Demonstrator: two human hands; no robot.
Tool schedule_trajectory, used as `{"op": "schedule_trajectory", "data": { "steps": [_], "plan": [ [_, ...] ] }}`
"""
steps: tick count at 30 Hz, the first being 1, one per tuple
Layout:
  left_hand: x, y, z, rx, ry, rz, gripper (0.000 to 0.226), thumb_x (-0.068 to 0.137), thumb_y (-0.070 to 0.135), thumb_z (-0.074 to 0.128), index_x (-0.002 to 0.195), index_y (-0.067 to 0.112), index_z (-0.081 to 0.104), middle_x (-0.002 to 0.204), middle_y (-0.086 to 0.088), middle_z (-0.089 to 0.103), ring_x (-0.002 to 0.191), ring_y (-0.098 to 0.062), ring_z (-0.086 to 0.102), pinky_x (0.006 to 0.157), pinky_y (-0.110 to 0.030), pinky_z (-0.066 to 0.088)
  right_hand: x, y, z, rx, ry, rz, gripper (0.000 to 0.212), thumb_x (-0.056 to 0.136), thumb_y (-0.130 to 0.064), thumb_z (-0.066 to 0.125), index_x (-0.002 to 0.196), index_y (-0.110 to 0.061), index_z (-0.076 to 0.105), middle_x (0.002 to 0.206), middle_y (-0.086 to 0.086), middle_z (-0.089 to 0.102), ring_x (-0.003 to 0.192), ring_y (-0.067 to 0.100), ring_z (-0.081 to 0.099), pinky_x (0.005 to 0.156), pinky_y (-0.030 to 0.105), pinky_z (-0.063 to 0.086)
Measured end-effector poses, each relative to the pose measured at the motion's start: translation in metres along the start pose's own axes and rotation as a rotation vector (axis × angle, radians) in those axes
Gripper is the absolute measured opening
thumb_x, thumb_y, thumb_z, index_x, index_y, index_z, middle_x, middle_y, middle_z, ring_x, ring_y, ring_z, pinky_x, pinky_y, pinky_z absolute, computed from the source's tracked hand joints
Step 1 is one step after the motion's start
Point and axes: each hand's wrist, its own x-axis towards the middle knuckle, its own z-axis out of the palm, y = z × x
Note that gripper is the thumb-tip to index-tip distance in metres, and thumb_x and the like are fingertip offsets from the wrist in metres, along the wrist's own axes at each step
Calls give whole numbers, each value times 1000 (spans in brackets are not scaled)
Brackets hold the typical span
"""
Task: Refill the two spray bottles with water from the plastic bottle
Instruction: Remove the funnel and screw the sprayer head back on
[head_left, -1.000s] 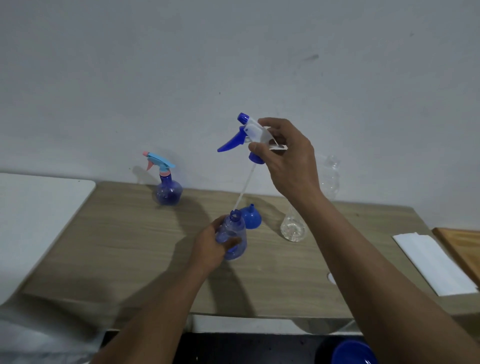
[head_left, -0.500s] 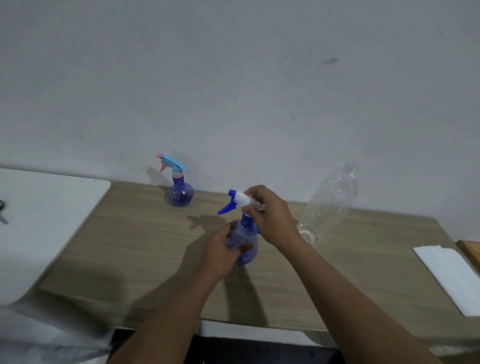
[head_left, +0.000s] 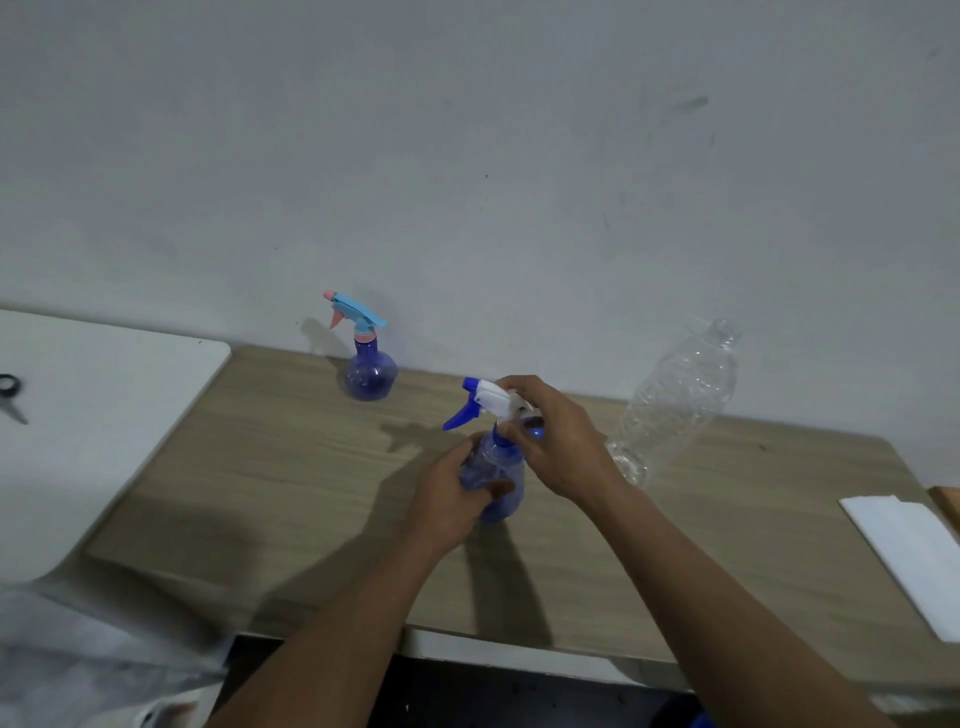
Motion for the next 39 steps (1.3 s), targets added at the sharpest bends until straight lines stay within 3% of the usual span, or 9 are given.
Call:
{"op": "schedule_trajectory", "data": {
  "steps": [5, 10, 14, 18, 23, 27, 32, 35, 39],
  "plan": [
    [-1, 1, -1, -10, -12, 9, 53, 73, 20, 83, 117, 41, 63, 110, 16, 71, 105, -10, 67, 93, -43, 56, 2, -1, -4, -1, -83, 58, 43, 86, -12, 71, 121, -31, 54, 100, -8, 65, 85, 6, 66, 68, 14, 51],
    [-1, 1, -3, -12, -39, 37, 55, 64, 28, 80, 105, 58, 60, 109, 18, 71, 104, -9, 67, 93, -43, 55, 3, -2, -4, -51, -62, 95, 44, 84, -15, 73, 119, -34, 56, 100, -2, 67, 86, 18, 66, 73, 34, 54],
    [1, -2, -3, -65, -64, 26, 50, 65, 31, 79, 111, 44, 64, 111, 10, 71, 106, -16, 67, 94, -52, 54, -2, 1, 1, -76, -17, 77, 40, 84, -15, 73, 119, -30, 60, 98, -3, 67, 87, 18, 64, 74, 31, 54],
    [1, -4, -2, -26, -48, 8, 54, 65, 38, 81, 116, 38, 63, 113, 11, 70, 107, -13, 66, 98, -48, 53, -2, 4, 4, -120, -10, 23, 44, 87, -14, 71, 125, -32, 63, 101, -9, 66, 92, 15, 64, 81, 28, 52],
    [-5, -3, -2, 171, -17, 82, 62, 79, 29, 79, 136, 25, 54, 123, 14, 61, 112, -3, 57, 100, -27, 45, -2, 12, 5, -213, -33, -106, 52, 90, -18, 69, 137, -36, 56, 109, 2, 68, 93, 21, 64, 83, 36, 54],
    [-4, 0, 2, 72, -22, 26, 42, 78, 27, 77, 116, 36, 61, 116, 5, 69, 109, -18, 65, 97, -49, 52, -2, 16, 3, -244, -35, -133, 52, 92, -21, 69, 141, -32, 54, 114, 2, 67, 96, 20, 62, 79, 26, 48],
    [-6, -3, 1, 112, 26, 75, 62, 80, 18, 79, 104, 67, 53, 100, 30, 67, 96, 5, 64, 86, -21, 52, -4, 17, 14, -108, 88, -36, 31, 85, -25, 73, 115, -25, 65, 96, -11, 61, 81, 8, 53, 67, 16, 38],
    [-8, -4, 3, 109, 40, 69, 53, 79, 22, 80, 109, 56, 53, 104, 23, 66, 101, -4, 65, 89, -26, 54, -7, 16, 20, -81, 74, 40, 16, 87, -28, 70, 96, -23, 58, 85, -9, 55, 73, 12, 50, 61, 22, 36],
    [-6, -4, 3, 66, 36, 86, 54, 77, 21, 81, 120, 42, 56, 116, 12, 68, 106, -8, 66, 94, -39, 55, -12, 20, 18, -1, 10, 61, 20, 89, -17, 70, 98, -26, 55, 77, -17, 55, 74, 13, 52, 60, 8, 38]
  ]
}}
